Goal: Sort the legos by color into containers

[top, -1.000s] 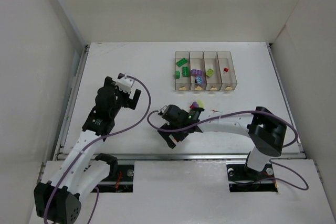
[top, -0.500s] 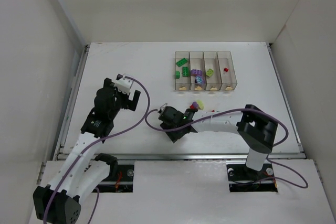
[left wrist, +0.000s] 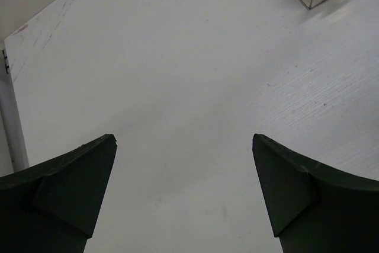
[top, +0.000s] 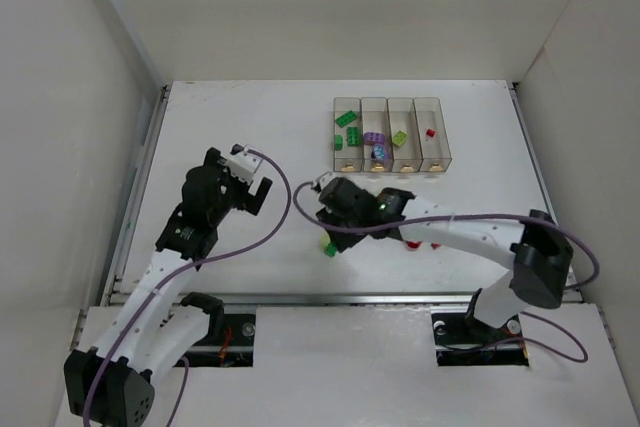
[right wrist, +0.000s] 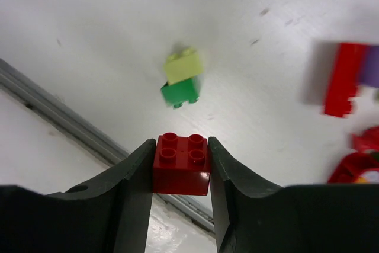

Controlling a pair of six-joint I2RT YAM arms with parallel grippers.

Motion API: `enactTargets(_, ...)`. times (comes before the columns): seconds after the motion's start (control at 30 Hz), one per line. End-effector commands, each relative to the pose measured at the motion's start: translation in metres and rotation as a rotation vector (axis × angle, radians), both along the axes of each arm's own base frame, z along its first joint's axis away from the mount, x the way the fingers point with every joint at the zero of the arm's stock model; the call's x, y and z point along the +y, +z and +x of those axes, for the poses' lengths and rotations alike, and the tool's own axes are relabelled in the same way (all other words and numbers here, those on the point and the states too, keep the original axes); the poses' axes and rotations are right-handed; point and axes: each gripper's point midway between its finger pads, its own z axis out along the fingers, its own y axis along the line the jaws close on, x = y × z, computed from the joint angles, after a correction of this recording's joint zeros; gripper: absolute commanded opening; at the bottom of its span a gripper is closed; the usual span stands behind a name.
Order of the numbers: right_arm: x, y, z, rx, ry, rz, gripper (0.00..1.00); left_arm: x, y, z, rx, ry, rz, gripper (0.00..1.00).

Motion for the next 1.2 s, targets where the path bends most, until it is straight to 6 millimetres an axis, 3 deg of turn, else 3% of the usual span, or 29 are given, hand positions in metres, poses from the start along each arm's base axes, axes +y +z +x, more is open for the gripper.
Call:
enactTargets(0.0,-0.018,0.073,0.044,-0.078,-0.091,0.141,0.0,-0.014,-0.005,-0.001,-0.013,-0.156,0.092,0.99)
enactTargets(0.1,-0.048,0.103,0.088,-0.106,-0.17,0.211,0.0,-0.022,-0.003,0.006,-0.013,-0.236,0.157,0.99)
enactTargets(0.13,-0.076,0.124,0.126,-0.164,-0.265,0.251,0.0,-0.025,0.0,0.01,-0.02,-0.26,0.174,0.99)
enactTargets(0.2,-0.103,0.122,0.169,-0.195,-0.353,0.231,0.0,-0.037,0.002,0.016,-0.011,-0.339,0.196,0.99)
enactTargets(0.23,-0.141,0.123,0.2,-0.225,-0.471,0.208,0.0,-0.041,0.003,0.019,-0.016,-0.37,0.207,0.99)
enactTargets(0.27,-0.154,0.116,0.231,-0.239,-0.527,0.198,0.0,-0.045,0.001,0.021,-0.019,-0.413,0.239,0.99)
enactTargets(0.3,-0.168,0.108,0.249,-0.245,-0.574,0.185,0.0,-0.053,0.001,0.022,-0.023,-0.47,0.241,0.99)
enactTargets(0.33,-0.198,0.098,0.271,-0.268,-0.659,0.146,0.0,-0.06,-0.013,0.024,0.018,-0.518,0.264,0.99)
enactTargets(0.37,-0.207,0.101,0.29,-0.29,-0.688,0.154,0.0,-0.068,-0.016,0.026,0.016,-0.561,0.285,0.99)
enactTargets(0.4,-0.213,0.07,0.306,-0.222,-0.727,0.154,0.0,-0.072,-0.019,0.028,0.014,-0.589,0.31,0.99)
enactTargets(0.43,-0.227,0.066,0.318,-0.205,-0.765,0.181,0.0,-0.082,-0.026,0.03,0.04,-0.634,0.312,0.99)
enactTargets(0.5,-0.238,0.062,0.34,-0.215,-0.809,0.199,0.0,-0.089,-0.03,0.03,0.049,-0.702,0.321,0.99)
enactTargets(0.6,-0.252,0.067,0.356,-0.261,-0.863,0.184,0.0,-0.103,-0.042,0.029,0.041,-0.825,0.378,0.99)
enactTargets(0.63,-0.253,0.056,0.359,-0.25,-0.871,0.166,0.01,-0.105,-0.045,0.029,0.034,-0.848,0.393,0.99)
enactTargets(0.73,-0.258,0.043,0.364,-0.243,-0.898,0.139,0.19,-0.115,-0.058,0.022,0.015,-0.989,0.473,0.99)
enactTargets(0.77,-0.263,0.041,0.367,-0.244,-0.907,0.138,0.3,-0.121,-0.06,0.017,0.005,-1.043,0.476,0.99)
enactTargets(0.8,-0.264,0.032,0.365,-0.225,-0.913,0.117,0.54,-0.123,-0.065,0.015,0.005,-1.102,0.506,0.99)
enactTargets(0.87,-0.268,0.032,0.366,-0.232,-0.932,0.109,0.69,-0.131,-0.068,0.008,0.009,-1.173,0.499,0.99)
enactTargets(0.9,-0.268,0.032,0.366,-0.232,-0.932,0.109,0.83,-0.134,-0.071,-0.003,0.037,-1.227,0.466,0.99)
enactTargets(0.97,-0.273,0.043,0.362,-0.265,-0.95,0.1,0.97,-0.139,-0.073,-0.005,0.005,-1.328,0.489,0.99)
enactTargets(1.0,-0.273,0.043,0.362,-0.265,-0.951,0.1,1.0,-0.142,-0.077,-0.018,0.027,-1.385,0.471,0.99)
enactTargets(1.07,-0.276,0.046,0.36,-0.276,-0.948,0.087,1.0,-0.147,-0.083,-0.024,0.017,-1.45,0.495,0.99)
enactTargets(1.13,-0.273,0.062,0.355,-0.294,-0.903,0.1,1.0,-0.151,-0.09,-0.032,0.016,-1.487,0.502,0.99)
enactTargets(1.17,-0.259,0.066,0.351,-0.288,-0.85,0.116,1.0,-0.158,-0.089,-0.037,-0.001,-1.516,0.511,0.99)
